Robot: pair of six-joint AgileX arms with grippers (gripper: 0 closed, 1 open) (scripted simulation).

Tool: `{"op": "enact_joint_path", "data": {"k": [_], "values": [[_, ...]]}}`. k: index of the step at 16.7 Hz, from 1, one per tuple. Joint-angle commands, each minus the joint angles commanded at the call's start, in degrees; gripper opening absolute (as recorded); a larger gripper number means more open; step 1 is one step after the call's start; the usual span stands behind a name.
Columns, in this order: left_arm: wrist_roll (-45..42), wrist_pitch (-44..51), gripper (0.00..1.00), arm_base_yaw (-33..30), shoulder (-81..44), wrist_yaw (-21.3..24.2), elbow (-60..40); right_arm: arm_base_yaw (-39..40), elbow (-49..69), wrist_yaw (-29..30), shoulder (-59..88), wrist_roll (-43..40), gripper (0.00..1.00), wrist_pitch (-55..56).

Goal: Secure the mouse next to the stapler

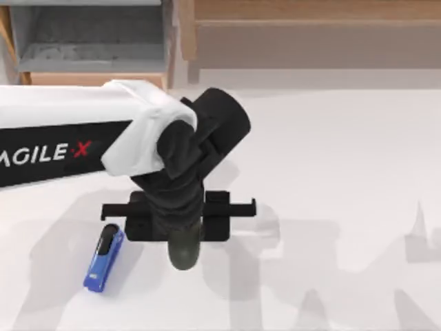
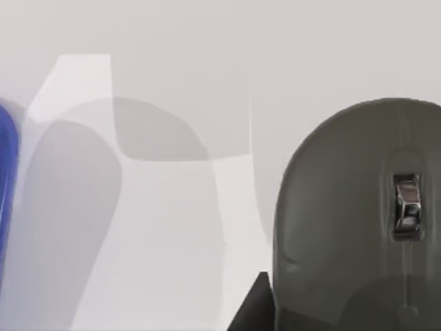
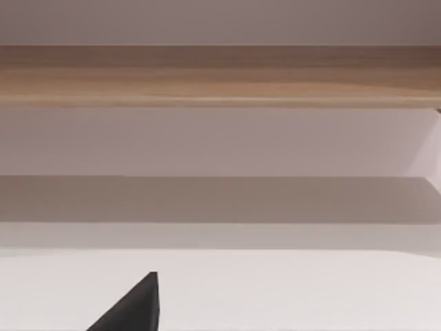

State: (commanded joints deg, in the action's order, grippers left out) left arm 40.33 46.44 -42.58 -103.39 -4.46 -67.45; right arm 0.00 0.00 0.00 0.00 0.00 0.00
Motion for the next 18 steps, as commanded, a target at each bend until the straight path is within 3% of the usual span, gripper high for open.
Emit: {"op": "enact_joint_path", "data": {"k": [18], "values": [[-0.24, -1.76, 0.00, -0.04, -2.46, 0.20, 2.67, 0.00, 0.00, 0.00, 0.00, 0.00, 1.00, 0.00]]}}
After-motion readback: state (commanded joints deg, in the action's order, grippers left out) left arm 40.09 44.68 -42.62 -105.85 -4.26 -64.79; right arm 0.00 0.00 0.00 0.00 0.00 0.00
